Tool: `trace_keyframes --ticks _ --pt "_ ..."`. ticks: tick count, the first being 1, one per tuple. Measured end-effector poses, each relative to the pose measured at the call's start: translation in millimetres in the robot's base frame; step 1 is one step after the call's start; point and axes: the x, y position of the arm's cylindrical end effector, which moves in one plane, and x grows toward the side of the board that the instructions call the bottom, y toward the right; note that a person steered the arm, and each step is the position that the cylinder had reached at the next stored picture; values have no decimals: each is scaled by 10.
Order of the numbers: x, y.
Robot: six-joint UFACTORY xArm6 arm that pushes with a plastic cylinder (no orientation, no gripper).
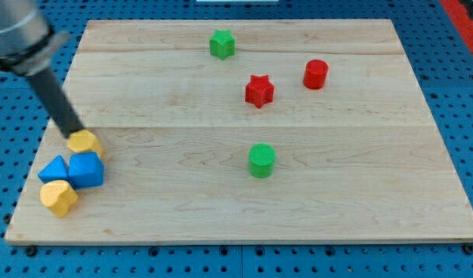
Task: Slide the red circle closer to the red star
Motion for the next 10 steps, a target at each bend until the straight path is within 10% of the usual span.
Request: trace_keyframes --ticks 5,9,10 --pt "-80 103" --pt "-70 3137" --pt "-671 4183"
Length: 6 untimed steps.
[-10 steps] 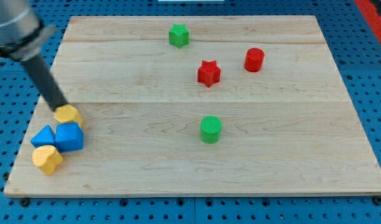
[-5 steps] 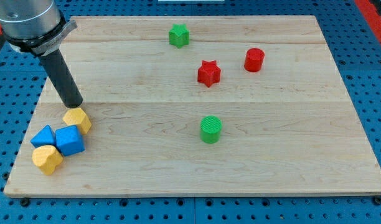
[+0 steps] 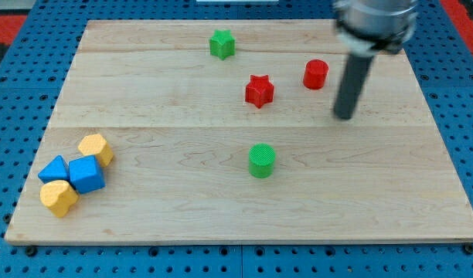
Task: Slide the red circle closer to the red star
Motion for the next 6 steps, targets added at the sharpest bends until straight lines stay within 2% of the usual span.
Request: trace_keyframes --ticks 1,2,3,4,5,6 --pt "-562 240" --pt "-718 -306" --pt "-712 -698" --pt "-273 -1143" --pt "-373 -631" --pt "-5 -383"
